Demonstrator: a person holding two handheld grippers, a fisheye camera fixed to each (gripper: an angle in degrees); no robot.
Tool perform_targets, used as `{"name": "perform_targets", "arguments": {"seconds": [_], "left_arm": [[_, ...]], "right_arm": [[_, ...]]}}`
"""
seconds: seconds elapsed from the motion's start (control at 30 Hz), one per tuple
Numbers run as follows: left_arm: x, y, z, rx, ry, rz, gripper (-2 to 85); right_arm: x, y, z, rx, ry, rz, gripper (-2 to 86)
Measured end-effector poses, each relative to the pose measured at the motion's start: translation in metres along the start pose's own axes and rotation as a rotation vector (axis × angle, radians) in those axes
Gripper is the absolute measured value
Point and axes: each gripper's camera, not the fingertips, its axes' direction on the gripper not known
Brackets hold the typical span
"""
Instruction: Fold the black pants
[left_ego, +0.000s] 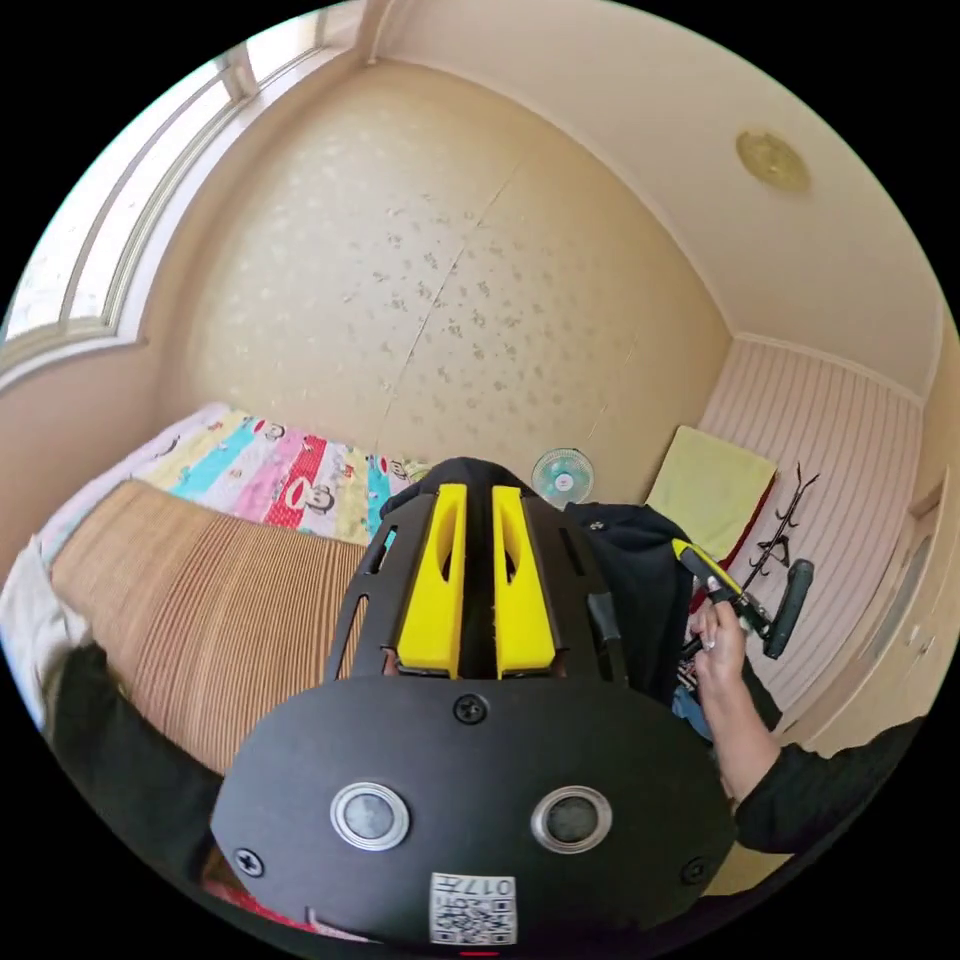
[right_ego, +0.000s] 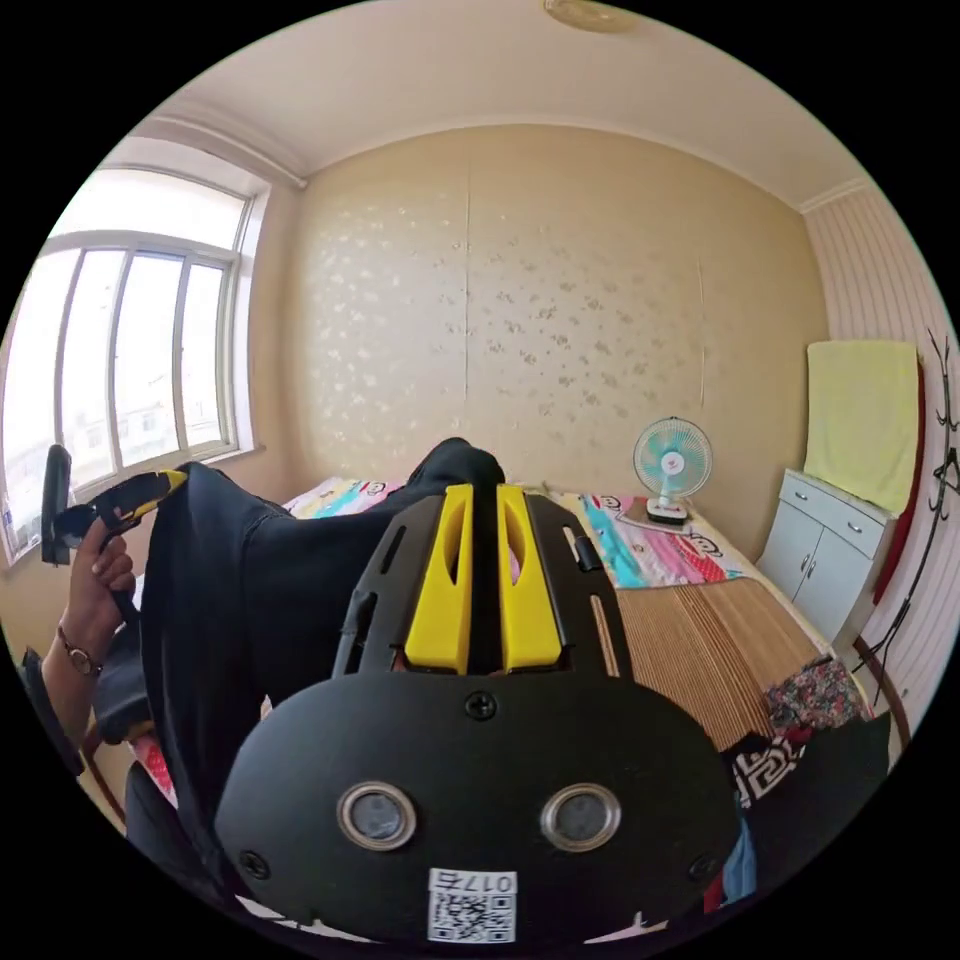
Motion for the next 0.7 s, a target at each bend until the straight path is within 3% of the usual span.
{"name": "perform_targets", "arguments": {"seconds": [0.07,0.17,0.27,0.37,0.47,0.53,0.7], "left_arm": [[-0.022,-0.047,0.044,-0.065,0.037,-0.063,7.3],[-0.066,-0.059,0.068,-0.093,-0.063,-0.218,8.5],[-0.087,-0.016,0.062,-0.153,-0.038,-0.134,8.8],[-0.101,0.069,0.057,-0.342,-0.078,0.002,8.8],[-0.121,0.174,0.041,-0.569,-0.118,0.025,8.8],[-0.136,0.248,0.009,-0.637,-0.098,-0.074,8.8],[-0.139,0.386,-0.062,-0.64,-0.043,-0.42,8.8]], "right_arm": [[0.013,-0.033,0.046,-0.033,0.066,-0.001,5.9],[0.039,-0.043,0.103,-0.182,0.112,0.084,6.8],[0.046,0.003,0.109,-0.204,0.022,0.072,7.2],[0.031,0.079,0.11,-0.351,-0.176,-0.027,7.6],[-0.008,0.171,0.101,-0.586,-0.564,-0.119,8.2],[-0.055,0.24,0.077,-0.72,-0.792,-0.164,9.8],[-0.126,0.33,0.047,-0.906,-0.931,-0.035,16.5]]}}
